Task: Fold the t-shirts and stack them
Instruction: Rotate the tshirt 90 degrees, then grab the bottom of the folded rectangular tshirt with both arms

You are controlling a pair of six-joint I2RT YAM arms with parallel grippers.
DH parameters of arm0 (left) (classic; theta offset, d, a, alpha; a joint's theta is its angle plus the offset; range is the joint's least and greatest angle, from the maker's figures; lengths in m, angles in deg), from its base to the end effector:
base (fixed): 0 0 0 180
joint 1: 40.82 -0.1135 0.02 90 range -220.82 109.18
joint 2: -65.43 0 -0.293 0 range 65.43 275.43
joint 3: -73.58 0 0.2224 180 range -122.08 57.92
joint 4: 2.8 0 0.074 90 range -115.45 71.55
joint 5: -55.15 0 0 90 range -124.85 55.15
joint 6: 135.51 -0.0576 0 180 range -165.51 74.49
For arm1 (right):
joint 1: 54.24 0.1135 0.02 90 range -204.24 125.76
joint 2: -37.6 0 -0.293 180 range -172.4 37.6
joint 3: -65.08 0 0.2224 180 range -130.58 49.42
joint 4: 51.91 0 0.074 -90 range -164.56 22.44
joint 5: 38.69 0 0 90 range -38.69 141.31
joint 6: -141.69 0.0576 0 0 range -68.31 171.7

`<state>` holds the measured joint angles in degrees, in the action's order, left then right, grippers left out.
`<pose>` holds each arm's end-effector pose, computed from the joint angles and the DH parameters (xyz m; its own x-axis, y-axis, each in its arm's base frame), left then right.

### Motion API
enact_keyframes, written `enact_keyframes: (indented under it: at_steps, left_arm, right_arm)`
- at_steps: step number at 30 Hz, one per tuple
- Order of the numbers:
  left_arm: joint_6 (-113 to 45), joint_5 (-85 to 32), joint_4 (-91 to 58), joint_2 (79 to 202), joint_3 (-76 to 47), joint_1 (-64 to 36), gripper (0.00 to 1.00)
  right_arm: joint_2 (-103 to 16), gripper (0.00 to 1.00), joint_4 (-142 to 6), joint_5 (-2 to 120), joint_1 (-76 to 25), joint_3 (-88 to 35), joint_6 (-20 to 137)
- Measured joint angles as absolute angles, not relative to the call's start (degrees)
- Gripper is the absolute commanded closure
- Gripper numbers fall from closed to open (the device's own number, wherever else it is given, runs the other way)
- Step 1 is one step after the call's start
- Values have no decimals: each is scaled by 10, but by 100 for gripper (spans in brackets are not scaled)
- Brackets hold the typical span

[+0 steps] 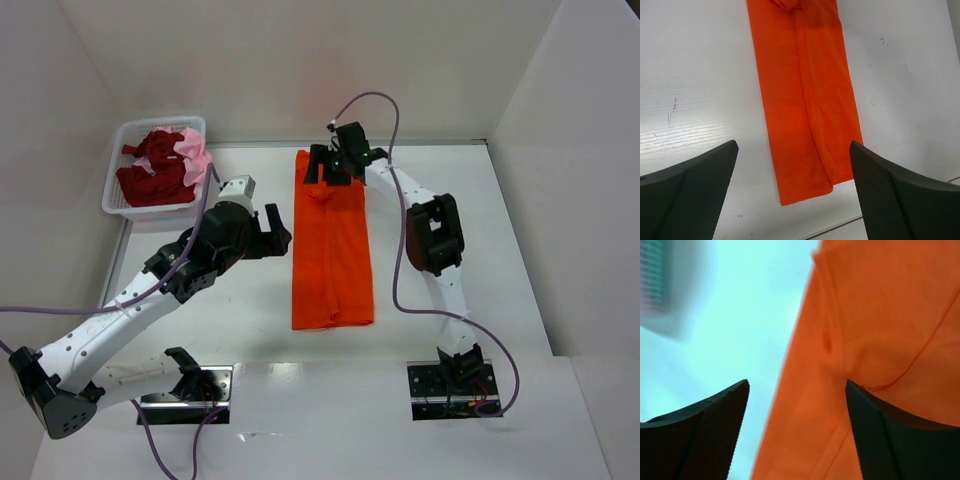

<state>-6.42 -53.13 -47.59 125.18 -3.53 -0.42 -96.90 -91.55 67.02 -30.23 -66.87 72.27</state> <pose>0.1632 -0.1151 0.3737 -0.5266 -0.3380 -0.7800 0.0919 0.8895 -0.4475 0.4901 0.2354 0.2257 -0.7764 0.0246 -0.6297 -0.3226 0.8429 0.4307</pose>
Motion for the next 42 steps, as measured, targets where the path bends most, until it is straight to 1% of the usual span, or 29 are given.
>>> enact_keyframes:
  at_steps: [4,7,12,15,19,23,31,37,40,42]
  left_arm:
    - [-69,-516,-462,1253,-35,-8,0]
    - [-88,-486,-434,1256,-26,-10,0]
    - [-97,-440,-393,1301,-20,-18,0]
    - [-102,-393,-387,1361,-23,-43,0]
    - [-111,-341,-392,1459,-30,-66,0]
    - [-113,-303,-407,1489,-29,-67,0]
    - [-122,-234,-403,1485,1,-66,0]
    - [-118,-202,-428,1485,46,-66,0]
    - [-109,-185,-434,1485,60,-67,0]
    - [-105,-172,-437,1485,69,-66,0]
  right_arm:
    - [-884,0,-909,686,-321,-663,738]
    - [-781,0,-891,676,-341,-600,740]
    - [-603,0,-866,629,-362,-426,745]
    - [-541,0,-862,610,-360,-322,760]
    - [-489,0,-870,594,-360,-181,803]
    - [-425,0,-895,592,-360,-65,849]
    - [-257,0,-908,618,-360,55,917]
    - [-225,4,-942,649,-357,131,952]
    - [-211,5,-965,651,-331,160,979]
    - [-198,9,-974,652,-313,174,996]
